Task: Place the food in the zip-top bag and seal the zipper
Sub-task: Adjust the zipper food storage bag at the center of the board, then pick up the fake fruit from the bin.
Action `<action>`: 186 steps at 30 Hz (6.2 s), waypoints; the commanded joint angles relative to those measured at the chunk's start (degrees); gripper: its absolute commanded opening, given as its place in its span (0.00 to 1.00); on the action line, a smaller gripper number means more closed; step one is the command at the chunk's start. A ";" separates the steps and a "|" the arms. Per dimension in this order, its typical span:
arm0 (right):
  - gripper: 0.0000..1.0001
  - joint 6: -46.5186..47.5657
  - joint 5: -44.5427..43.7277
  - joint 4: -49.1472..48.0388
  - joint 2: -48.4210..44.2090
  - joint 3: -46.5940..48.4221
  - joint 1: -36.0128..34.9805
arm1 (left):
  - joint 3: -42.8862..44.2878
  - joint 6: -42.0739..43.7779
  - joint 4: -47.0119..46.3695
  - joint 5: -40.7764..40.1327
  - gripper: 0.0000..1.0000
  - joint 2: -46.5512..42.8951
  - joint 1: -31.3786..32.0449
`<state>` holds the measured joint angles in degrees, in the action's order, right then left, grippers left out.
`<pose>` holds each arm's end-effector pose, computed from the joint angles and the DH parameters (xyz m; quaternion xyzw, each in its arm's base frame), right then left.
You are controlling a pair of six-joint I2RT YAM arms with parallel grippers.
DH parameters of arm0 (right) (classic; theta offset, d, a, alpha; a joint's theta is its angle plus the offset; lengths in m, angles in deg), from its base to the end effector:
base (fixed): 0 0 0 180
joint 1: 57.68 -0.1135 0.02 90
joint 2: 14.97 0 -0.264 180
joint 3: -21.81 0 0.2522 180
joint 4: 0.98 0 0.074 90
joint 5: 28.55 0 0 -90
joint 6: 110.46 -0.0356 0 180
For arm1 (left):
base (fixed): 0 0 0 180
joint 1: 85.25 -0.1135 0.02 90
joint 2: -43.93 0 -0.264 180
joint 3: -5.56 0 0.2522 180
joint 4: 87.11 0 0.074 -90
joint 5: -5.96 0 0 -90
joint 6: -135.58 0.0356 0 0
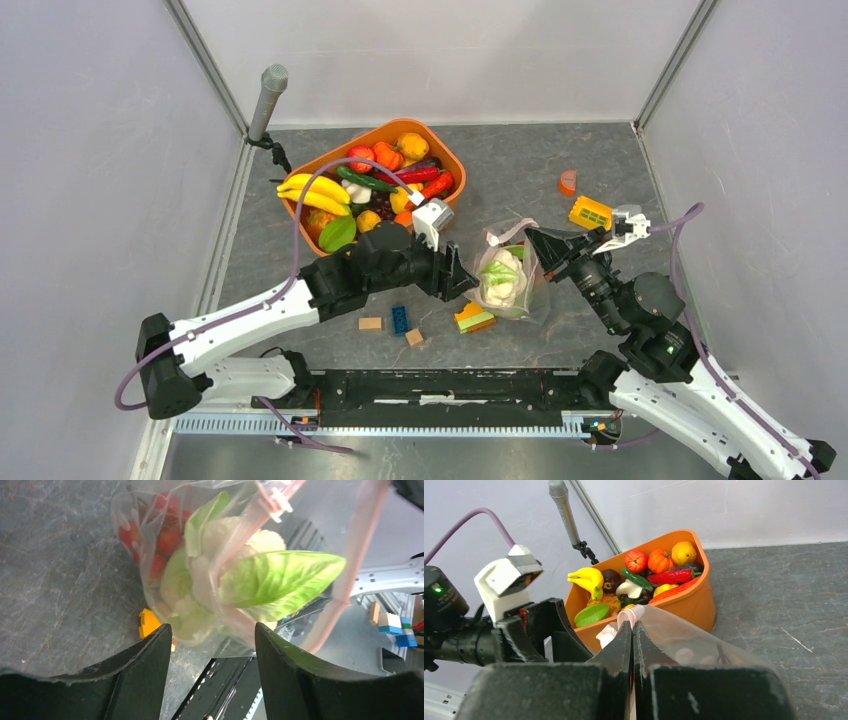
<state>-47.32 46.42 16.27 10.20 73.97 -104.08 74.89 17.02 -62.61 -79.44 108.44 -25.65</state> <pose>0.0843 0.0752 0.3586 -0.0099 0.6467 0.3846 0.6586 0.1295 -0.2264 0.3361 0.2408 0.7809 -0.4239 0.3905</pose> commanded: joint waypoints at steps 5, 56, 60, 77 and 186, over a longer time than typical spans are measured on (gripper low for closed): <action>0.00 -2.39 -0.05 -6.64 1.23 0.04 -0.09 | 3.01 1.23 3.57 4.18 0.71 1.69 0.23; 0.00 -0.81 -3.55 -14.84 -5.05 -8.38 -0.11 | 12.48 0.69 14.32 -22.99 0.02 1.47 5.80; 0.00 -1.56 -7.24 -14.80 -8.26 -10.08 -0.12 | 13.50 1.47 13.30 -21.97 0.02 1.83 6.50; 0.00 -2.72 -5.04 -14.54 -5.90 -9.95 -0.13 | 10.71 4.21 13.96 -15.33 0.37 9.06 6.54; 0.00 -3.59 -16.02 -2.25 1.02 -4.92 -0.10 | 11.14 5.78 11.28 -16.51 1.00 4.73 -42.08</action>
<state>-49.65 34.00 16.62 11.40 68.39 -104.08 85.18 21.66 -44.79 -102.85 111.35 -65.06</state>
